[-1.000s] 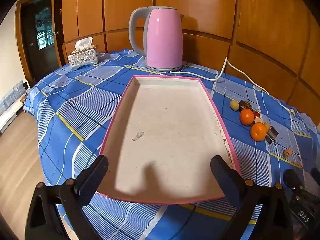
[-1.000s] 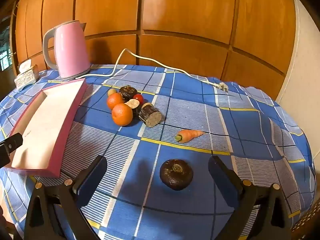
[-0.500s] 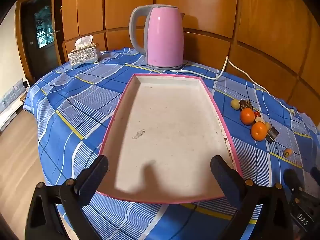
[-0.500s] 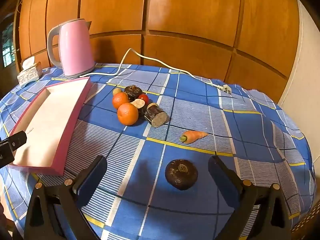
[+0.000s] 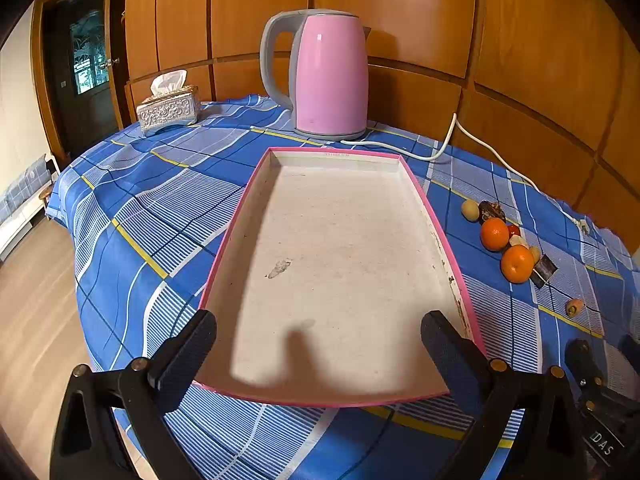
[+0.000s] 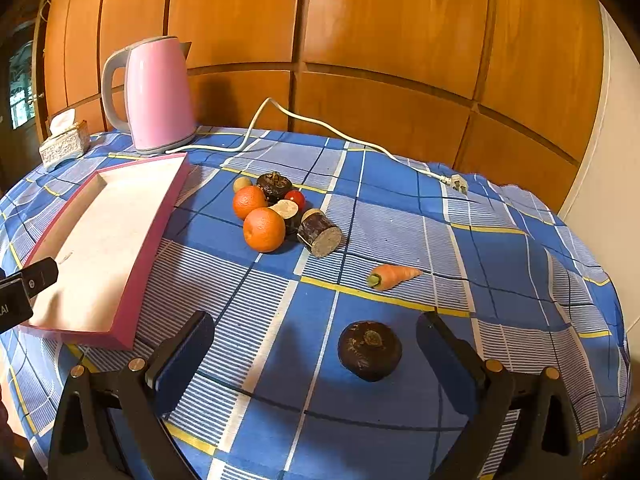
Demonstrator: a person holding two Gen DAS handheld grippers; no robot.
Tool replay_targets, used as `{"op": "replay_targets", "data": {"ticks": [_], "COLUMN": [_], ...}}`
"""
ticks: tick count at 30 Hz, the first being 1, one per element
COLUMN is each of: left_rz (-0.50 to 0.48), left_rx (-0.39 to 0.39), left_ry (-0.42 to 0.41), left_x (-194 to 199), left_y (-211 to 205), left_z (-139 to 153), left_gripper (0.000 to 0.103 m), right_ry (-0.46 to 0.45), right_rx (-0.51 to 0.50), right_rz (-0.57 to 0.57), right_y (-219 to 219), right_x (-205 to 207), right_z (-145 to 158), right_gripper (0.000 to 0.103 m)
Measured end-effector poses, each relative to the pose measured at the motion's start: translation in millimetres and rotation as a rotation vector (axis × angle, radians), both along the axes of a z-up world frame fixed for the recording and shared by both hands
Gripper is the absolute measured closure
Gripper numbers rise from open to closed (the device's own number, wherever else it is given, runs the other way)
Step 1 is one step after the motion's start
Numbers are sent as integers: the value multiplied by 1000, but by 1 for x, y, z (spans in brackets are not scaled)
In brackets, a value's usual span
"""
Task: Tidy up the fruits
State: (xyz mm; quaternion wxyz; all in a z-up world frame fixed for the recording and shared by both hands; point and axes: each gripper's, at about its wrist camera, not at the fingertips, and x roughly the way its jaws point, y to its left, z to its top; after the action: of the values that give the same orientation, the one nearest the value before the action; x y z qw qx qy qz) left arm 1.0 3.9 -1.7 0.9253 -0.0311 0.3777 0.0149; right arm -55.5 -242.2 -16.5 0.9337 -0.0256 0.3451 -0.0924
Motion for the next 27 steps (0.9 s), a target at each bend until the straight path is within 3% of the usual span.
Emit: {"op": "replay_targets", "data": {"ticks": [27], "left_rz": [5], "left_rx": [-5], "left_ry": [2], "left_x": [-2], "left_y": [0], "left_z": [-1], "left_gripper": [0], "right_ry": [-10], "right_rx": [2], "right_rz": [10], "right_y": [3], "right_x": [-2], "right_z": [0], "right_gripper": [0]}}
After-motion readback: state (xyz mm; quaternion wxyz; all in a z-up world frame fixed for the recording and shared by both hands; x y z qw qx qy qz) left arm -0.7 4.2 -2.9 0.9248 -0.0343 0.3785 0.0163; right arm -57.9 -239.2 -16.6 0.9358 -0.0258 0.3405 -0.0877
